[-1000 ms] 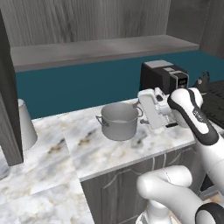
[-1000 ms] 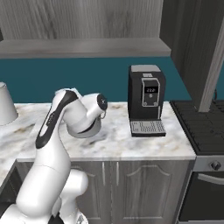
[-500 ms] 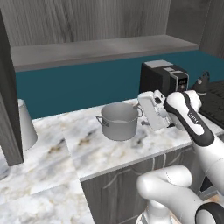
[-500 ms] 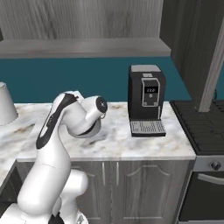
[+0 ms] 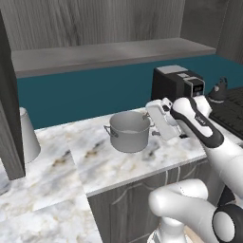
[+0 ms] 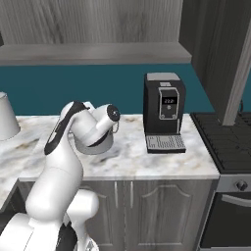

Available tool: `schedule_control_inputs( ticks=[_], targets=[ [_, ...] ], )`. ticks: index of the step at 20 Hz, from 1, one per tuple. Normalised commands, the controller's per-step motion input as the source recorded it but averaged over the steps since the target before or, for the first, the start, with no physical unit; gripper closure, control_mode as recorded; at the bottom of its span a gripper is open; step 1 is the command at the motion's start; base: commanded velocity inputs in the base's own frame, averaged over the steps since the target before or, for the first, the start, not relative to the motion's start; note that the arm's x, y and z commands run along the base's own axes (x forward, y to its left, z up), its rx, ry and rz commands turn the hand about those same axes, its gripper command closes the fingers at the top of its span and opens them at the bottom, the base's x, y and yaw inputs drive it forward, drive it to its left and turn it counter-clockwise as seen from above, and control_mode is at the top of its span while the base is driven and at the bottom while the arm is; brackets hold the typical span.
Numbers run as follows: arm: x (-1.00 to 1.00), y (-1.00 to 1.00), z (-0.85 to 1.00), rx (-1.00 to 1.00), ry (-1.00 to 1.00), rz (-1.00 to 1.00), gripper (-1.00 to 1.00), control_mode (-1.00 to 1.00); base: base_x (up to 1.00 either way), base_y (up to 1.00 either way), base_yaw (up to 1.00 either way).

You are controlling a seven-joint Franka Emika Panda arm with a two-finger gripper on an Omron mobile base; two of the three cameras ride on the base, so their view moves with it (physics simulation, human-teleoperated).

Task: Pick the kettle from the cabinet and place it on a stove burner. Then pick the pot from the counter and place it on another stove burner. Finally, turn both burners on.

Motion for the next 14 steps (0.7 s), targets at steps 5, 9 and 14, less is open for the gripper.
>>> schedule_control_inputs(
  ticks=[5, 9, 14],
  targets=[
    [0.07, -0.16, -0.17, -0.01, 0.0, 0.0, -1.0, -1.0, 0.0, 0.0, 0.0],
    [0.06, -0.13, -0.18, -0.01, 0.0, 0.0, -1.0, -1.0, 0.0, 0.0, 0.0],
    [0.15, -0.04, -0.16, -0.02, 0.0, 0.0, -1.0, -1.0, 0.0, 0.0, 0.0]
  ],
)
